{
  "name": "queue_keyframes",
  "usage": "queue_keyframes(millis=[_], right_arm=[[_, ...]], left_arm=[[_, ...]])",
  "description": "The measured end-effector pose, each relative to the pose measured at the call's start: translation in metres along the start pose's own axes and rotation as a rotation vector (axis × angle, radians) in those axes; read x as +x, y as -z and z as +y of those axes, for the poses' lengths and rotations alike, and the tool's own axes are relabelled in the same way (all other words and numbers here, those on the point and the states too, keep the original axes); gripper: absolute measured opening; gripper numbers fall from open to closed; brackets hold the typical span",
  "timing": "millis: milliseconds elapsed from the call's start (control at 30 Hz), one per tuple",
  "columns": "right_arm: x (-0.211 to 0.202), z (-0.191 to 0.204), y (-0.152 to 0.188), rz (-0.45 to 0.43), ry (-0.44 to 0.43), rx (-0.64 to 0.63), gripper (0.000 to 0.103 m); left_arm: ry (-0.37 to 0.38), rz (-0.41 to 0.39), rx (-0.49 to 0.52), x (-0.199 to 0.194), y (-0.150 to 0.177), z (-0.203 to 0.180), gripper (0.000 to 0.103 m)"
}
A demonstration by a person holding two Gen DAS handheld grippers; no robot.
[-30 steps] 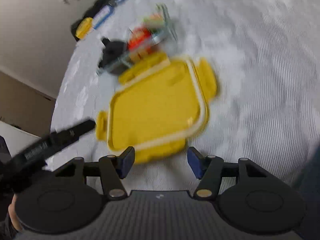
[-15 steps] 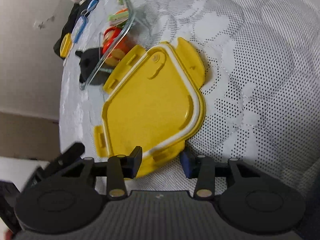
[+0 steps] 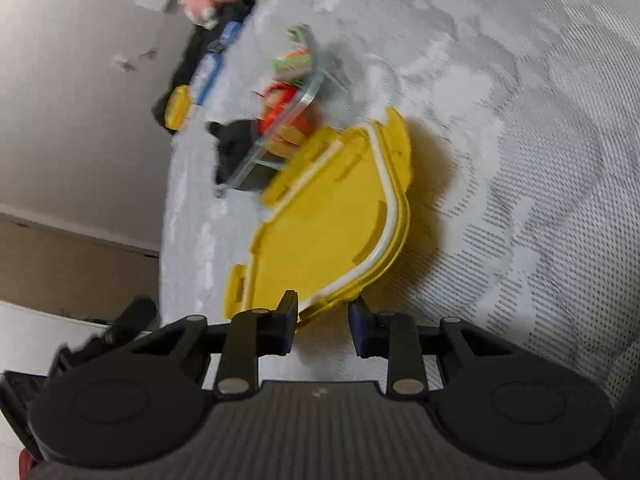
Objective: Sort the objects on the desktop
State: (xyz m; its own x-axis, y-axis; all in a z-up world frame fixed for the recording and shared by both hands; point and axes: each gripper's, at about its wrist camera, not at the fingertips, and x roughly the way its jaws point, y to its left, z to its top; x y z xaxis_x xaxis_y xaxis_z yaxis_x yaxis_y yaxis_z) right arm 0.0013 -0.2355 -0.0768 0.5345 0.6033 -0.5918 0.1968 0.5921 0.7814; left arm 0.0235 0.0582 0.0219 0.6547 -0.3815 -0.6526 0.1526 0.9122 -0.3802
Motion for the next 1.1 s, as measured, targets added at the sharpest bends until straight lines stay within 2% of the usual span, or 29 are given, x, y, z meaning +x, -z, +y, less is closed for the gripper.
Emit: queue_keyframes(millis=[200, 367, 600, 733, 867, 1100], right_arm=[[-0.008, 0.004, -0.010, -0.055, -0.125, 0.029, 0.038], [-0.009, 0.008, -0.026, -0.076, -0.185, 0.057, 0.043], [-0.010, 0.013, -0.050, -0.114, -0.243, 0.059, 0.050], [-0.009, 0.012, -0.062, -0.138, -0.275, 0.066, 0.052], [-0.009, 0.011, -0.071, -0.163, -0.282, 0.046, 0.059], [-0.012, 0.007, -0.077, -0.193, -0.287, 0.016, 0.062]], left_arm=[[0.005, 0.003, 0.184, -0.020, 0.004, -0.017, 0.103], [-0.005, 0.062, 0.190, 0.002, 0.002, -0.018, 0.103], [-0.018, 0.014, 0.291, 0.042, -0.014, -0.031, 0.103], [-0.029, -0.024, 0.274, 0.058, -0.021, -0.028, 0.103], [-0.038, -0.038, 0.249, 0.070, -0.027, -0.023, 0.103], [-0.053, -0.041, 0.298, 0.086, -0.030, -0.027, 0.103]])
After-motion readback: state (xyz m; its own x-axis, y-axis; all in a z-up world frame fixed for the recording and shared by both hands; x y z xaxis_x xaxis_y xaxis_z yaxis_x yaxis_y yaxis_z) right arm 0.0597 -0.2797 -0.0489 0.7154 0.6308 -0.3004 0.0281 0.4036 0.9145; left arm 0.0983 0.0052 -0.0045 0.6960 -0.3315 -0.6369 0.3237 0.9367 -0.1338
